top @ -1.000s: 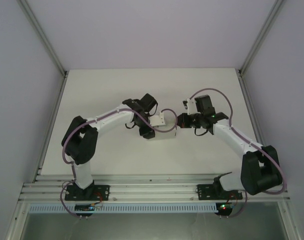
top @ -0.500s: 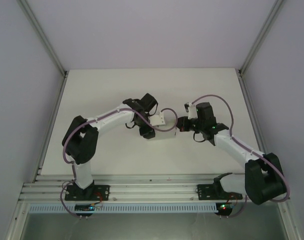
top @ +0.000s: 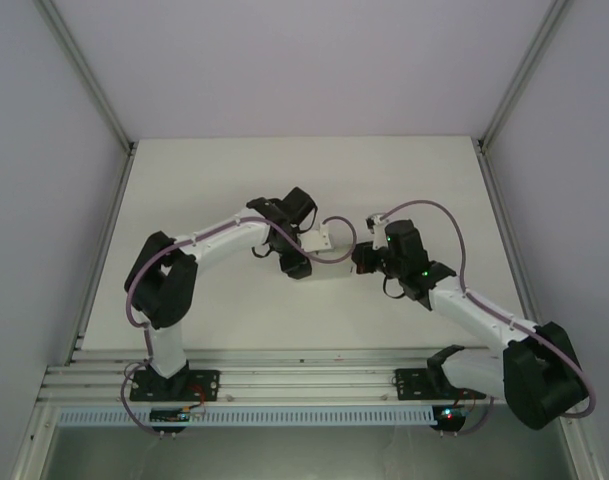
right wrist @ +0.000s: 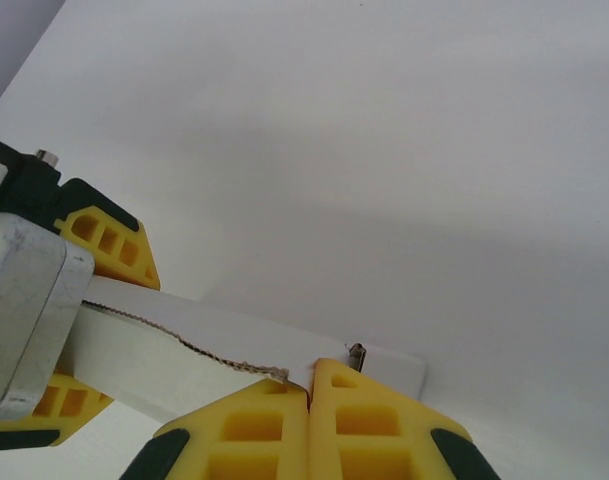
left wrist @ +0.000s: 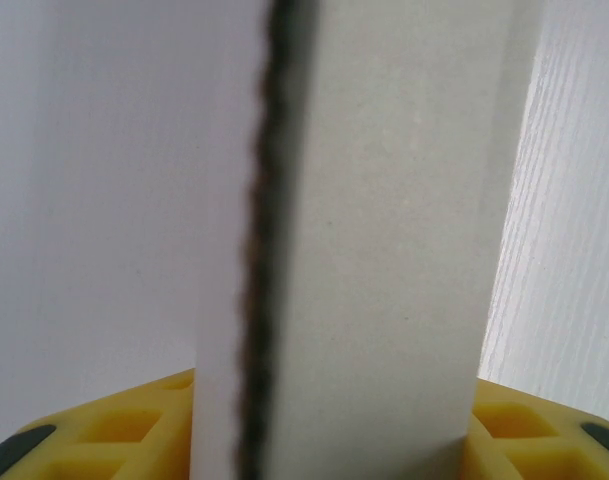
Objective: Assemble paper box
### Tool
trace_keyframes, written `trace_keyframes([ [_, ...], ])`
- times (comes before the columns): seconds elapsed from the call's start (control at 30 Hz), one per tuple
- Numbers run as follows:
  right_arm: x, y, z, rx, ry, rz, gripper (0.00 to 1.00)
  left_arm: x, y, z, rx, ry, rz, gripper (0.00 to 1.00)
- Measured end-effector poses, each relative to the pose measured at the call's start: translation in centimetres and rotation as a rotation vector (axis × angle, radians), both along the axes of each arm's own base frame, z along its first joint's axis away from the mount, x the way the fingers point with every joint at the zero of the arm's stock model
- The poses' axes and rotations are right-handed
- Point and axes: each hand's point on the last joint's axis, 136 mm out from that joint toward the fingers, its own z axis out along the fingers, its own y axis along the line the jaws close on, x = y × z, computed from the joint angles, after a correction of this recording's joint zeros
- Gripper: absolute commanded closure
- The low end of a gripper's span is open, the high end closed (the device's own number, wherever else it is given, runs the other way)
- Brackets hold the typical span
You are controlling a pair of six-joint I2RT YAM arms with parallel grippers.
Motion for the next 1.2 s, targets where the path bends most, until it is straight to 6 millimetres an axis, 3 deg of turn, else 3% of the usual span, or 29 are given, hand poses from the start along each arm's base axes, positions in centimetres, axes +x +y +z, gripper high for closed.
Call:
trace_keyframes([
  [0.27,-0.1,0.3,-0.1,-0.045,-0.022,-0.022,1.0,1.0,-0.4,0.1,-0.012,-0.032,0.034,0.27],
  [0.43,-0.1,0.1,-0.2,-0.068,-0.026,-0.041,1.0,1.3,-0.4,0.4,-0.017,-0.047,0.049,0.0],
  [0.6,-0.3,0.3,-0.2,-0.074,-0.022,-0.037,1.0,1.6,-0.7,2.0,-0.055,-0.082,0.054,0.0],
  [0.87,-0.4,0.8,-0.1,-0.083,0.0,-0.042,1.0,1.7,-0.1,6.5,-0.156,-0.18,0.128,0.0],
  [1.07,-0.1,0.9,-0.1,-0.096,0.036,-0.073,1.0,2.4,3.2,9.3,-0.181,-0.25,0.431,0.01],
  [1.2,0.4,0.9,-0.1,-0.111,0.065,-0.101,1.0,1.5,6.0,10.2,-0.219,-0.245,0.644,0.0],
])
